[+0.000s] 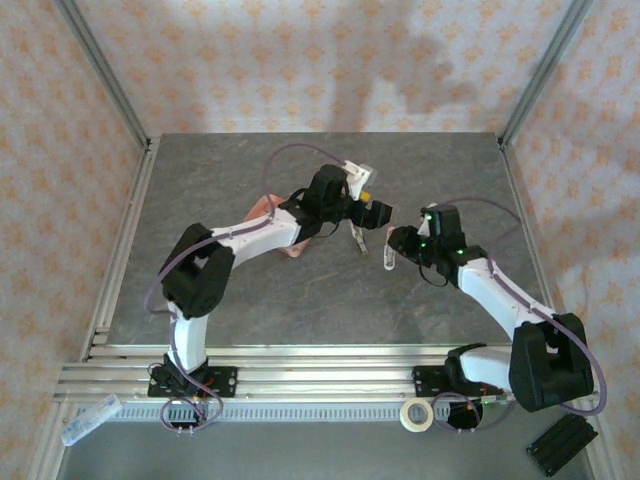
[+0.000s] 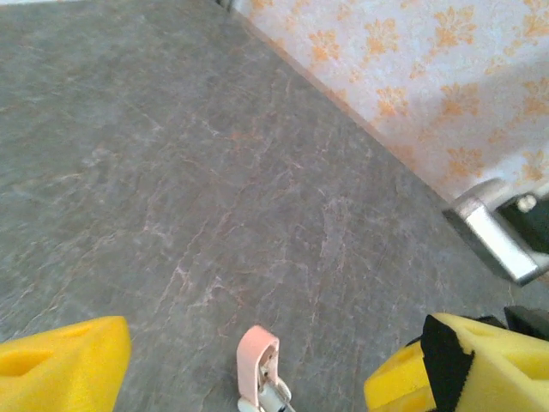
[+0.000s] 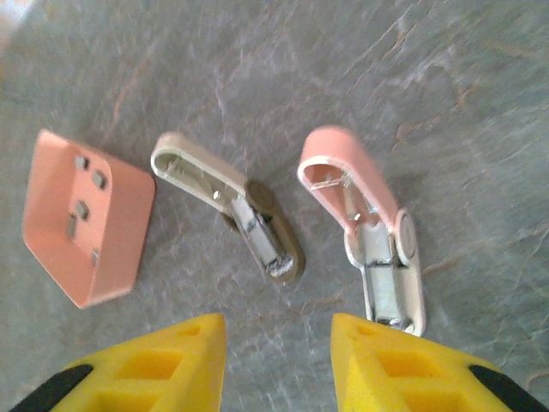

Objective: Load the staples into the stapler

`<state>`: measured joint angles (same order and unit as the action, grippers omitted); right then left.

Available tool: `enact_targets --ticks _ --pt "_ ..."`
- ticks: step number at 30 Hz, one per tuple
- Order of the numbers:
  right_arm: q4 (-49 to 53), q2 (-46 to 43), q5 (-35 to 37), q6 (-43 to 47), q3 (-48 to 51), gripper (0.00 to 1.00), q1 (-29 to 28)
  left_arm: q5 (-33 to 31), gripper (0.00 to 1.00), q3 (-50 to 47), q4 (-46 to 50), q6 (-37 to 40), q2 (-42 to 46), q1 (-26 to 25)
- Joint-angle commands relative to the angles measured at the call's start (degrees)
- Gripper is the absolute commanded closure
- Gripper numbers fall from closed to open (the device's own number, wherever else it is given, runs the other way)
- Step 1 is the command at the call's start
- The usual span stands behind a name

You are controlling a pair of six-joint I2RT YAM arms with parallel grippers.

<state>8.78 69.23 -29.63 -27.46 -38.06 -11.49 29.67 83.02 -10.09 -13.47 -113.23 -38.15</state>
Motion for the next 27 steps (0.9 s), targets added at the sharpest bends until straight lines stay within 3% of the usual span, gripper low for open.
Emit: enact_targets --ticks 1,7,11,19,27 --pt "-4.1 -1.1 -8.1 -3.0 2.8 0.63 5.7 3.8 0.13 5.4 5.6 0.6 -5.2 -0.1" --pt "-3.5 -1.9 -16.1 -3.4 6.5 0.63 12.3 9.7 0.14 15.4 12.0 4.3 -13.2 -1.3" --pt "-1.4 -4.3 -14.7 -3.0 8.0 0.63 12.8 8.0 0.14 23.2 20.9 10.0 -17.4 -2.2" --pt "-0.8 -7.1 -13.9 -3.8 9.5 0.63 13.0 10.9 0.14 28.1 26.0 13.4 -21.1 -2.7" --pt "6.6 -11.4 -10.8 -2.3 8.7 0.63 13.1 15.5 0.14 28.3 27.3 14.6 -22.2 -3.7"
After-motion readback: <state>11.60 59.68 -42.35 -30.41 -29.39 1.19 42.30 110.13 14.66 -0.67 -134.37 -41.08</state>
